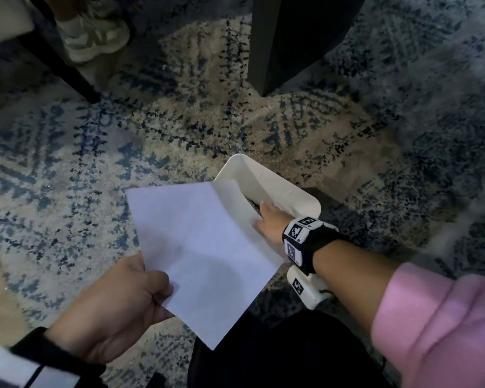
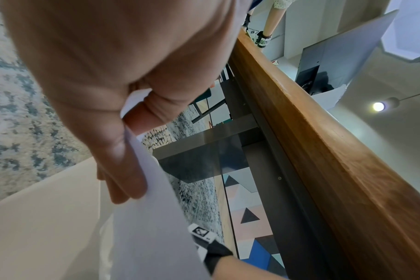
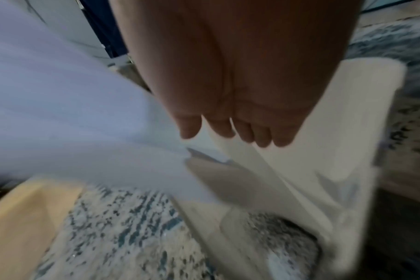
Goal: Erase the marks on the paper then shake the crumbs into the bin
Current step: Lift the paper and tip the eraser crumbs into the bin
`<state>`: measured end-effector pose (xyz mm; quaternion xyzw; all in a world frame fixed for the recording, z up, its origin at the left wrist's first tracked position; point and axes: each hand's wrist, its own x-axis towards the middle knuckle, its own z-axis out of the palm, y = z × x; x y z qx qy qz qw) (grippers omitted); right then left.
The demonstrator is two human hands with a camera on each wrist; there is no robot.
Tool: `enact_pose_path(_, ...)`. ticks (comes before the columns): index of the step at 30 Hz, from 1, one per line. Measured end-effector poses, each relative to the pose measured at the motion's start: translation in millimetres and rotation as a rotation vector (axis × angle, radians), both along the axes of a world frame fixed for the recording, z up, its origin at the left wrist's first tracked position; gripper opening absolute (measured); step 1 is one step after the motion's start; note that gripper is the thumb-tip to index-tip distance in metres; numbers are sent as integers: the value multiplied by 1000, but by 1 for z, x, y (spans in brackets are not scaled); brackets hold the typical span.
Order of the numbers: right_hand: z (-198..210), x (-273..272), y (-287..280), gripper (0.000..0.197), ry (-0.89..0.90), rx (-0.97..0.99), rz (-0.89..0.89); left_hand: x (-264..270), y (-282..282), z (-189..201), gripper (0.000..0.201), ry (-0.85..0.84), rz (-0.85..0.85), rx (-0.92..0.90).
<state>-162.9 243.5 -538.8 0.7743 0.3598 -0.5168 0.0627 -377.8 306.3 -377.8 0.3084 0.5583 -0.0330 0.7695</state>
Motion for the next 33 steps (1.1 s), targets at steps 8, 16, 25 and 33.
enact_pose_path(8,67,-68,11,63,388,514,222,10,2,-14,42,22,-73,-11)
enact_pose_path(16,19,3,8,60,58,56,-51,-1,10,-12,34,33,-96,-41)
enact_pose_path(25,112,-85,-29,63,524,537,280,18,19,-23,34,28,-22,-114)
enact_pose_path(33,33,-12,-59,56,117,175,25,12,19,-7,36,-40,-67,-88)
